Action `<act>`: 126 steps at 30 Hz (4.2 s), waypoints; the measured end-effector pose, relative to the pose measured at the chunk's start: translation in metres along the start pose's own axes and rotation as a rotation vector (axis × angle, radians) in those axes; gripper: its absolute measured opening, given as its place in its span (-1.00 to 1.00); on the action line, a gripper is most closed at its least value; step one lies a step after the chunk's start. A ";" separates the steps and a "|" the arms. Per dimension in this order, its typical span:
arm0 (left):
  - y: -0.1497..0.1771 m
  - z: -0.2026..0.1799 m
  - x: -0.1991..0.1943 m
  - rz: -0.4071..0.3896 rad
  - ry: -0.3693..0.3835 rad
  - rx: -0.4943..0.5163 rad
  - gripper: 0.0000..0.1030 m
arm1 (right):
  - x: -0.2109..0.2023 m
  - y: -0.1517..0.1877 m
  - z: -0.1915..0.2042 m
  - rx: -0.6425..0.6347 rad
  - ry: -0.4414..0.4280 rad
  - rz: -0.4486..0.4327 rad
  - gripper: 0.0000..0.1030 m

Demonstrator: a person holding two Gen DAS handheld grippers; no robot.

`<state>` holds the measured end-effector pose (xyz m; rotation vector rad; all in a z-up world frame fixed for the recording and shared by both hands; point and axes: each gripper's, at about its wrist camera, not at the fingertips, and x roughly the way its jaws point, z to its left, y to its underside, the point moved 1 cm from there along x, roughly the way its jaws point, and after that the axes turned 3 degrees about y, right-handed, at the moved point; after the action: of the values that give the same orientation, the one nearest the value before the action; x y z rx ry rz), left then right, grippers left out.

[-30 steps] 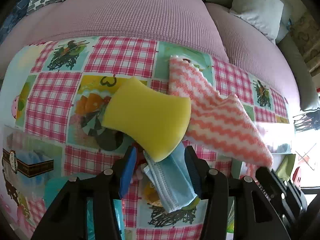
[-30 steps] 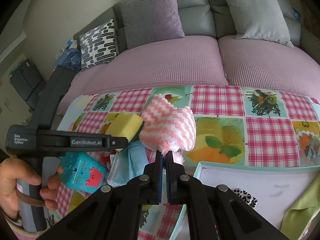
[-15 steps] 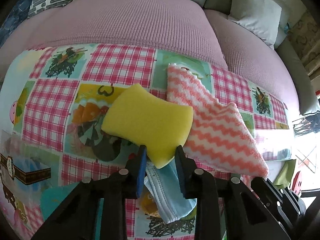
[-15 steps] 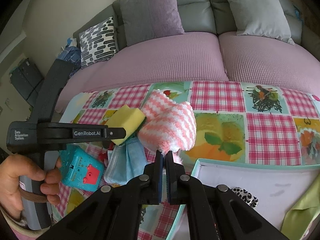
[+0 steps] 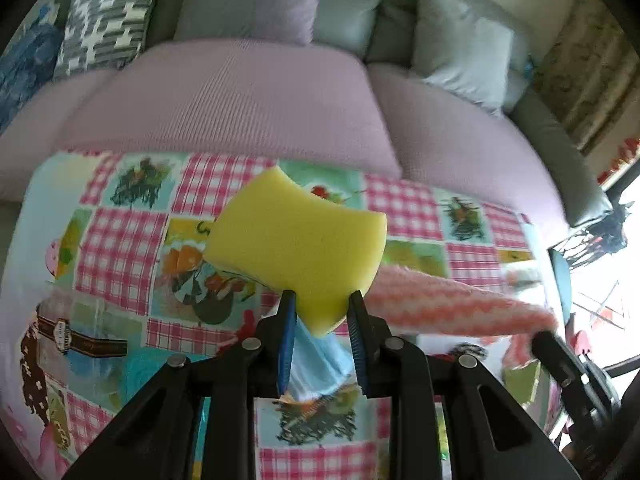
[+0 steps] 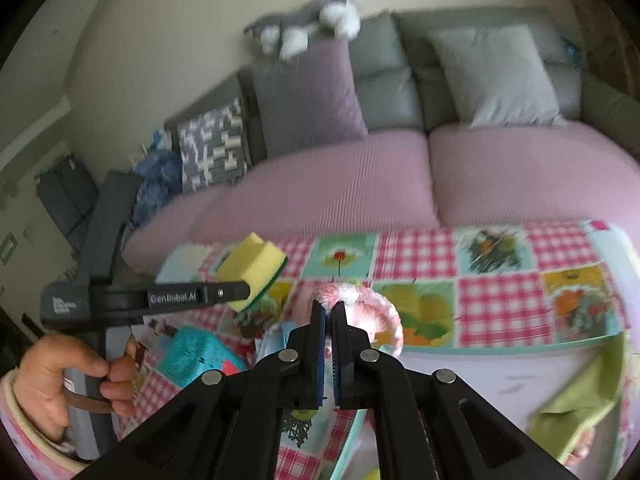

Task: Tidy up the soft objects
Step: 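Carry the sponge and pink cloth toward the tray with both tools, then lower the yellow sponge into the tray with the left tool while the right tool drops the pink cloth, then move both tools back toward the blue face mask and red plush toy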

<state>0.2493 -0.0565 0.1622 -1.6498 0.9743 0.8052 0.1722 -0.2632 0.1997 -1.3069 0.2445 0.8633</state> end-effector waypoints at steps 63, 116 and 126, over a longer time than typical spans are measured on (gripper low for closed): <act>0.131 -0.097 0.015 0.139 0.060 0.158 0.42 | -0.054 0.098 -0.091 0.034 0.415 0.342 -0.05; 0.008 0.088 0.048 0.264 -0.138 0.092 0.79 | 0.184 0.062 0.078 -0.234 0.085 0.521 0.96; 0.009 0.079 0.067 0.341 -0.098 0.111 0.57 | 0.185 0.058 0.064 -0.189 0.081 0.524 0.34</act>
<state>0.2680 0.0044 0.0797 -1.3541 1.2262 1.0293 0.2384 -0.1278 0.0621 -1.4816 0.5989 1.2992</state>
